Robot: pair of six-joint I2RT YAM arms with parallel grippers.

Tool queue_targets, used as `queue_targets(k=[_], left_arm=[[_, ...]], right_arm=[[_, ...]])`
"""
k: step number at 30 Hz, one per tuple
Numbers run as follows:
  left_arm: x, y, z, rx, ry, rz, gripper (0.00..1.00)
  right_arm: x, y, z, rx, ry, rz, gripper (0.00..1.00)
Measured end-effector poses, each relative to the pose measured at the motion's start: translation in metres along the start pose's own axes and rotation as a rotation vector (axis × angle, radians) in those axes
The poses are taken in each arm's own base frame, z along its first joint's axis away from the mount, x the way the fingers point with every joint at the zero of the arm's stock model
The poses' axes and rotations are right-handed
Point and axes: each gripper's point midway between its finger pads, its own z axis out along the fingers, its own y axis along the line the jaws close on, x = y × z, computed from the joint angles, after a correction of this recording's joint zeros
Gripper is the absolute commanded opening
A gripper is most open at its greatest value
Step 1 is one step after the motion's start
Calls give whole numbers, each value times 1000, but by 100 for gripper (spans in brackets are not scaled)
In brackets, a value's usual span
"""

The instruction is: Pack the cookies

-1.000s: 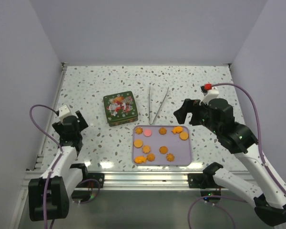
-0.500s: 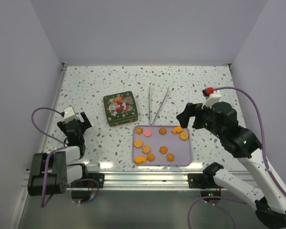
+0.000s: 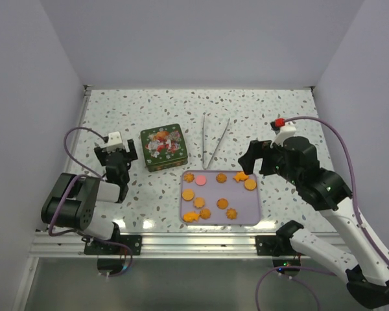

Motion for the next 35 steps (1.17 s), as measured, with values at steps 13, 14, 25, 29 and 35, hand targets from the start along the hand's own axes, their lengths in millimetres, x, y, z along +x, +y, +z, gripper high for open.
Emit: queue_targets(k=[13, 14, 25, 29, 35], left_arm=[[-9, -37, 95, -76, 152, 133, 91], [0, -48, 122, -94, 224, 171, 100], [6, -49, 166, -823, 302, 677, 100], [7, -27, 124, -847, 291, 777, 100], [-6, -22, 116, -840, 372, 965, 100]], right_arm=[[1, 18, 4, -93, 22, 3, 99], [1, 22, 4, -112, 24, 5, 99], [-5, 40, 6, -204, 17, 8, 99], [-11, 40, 1, -206, -18, 5, 99], [-11, 37, 6, -183, -13, 5, 99]])
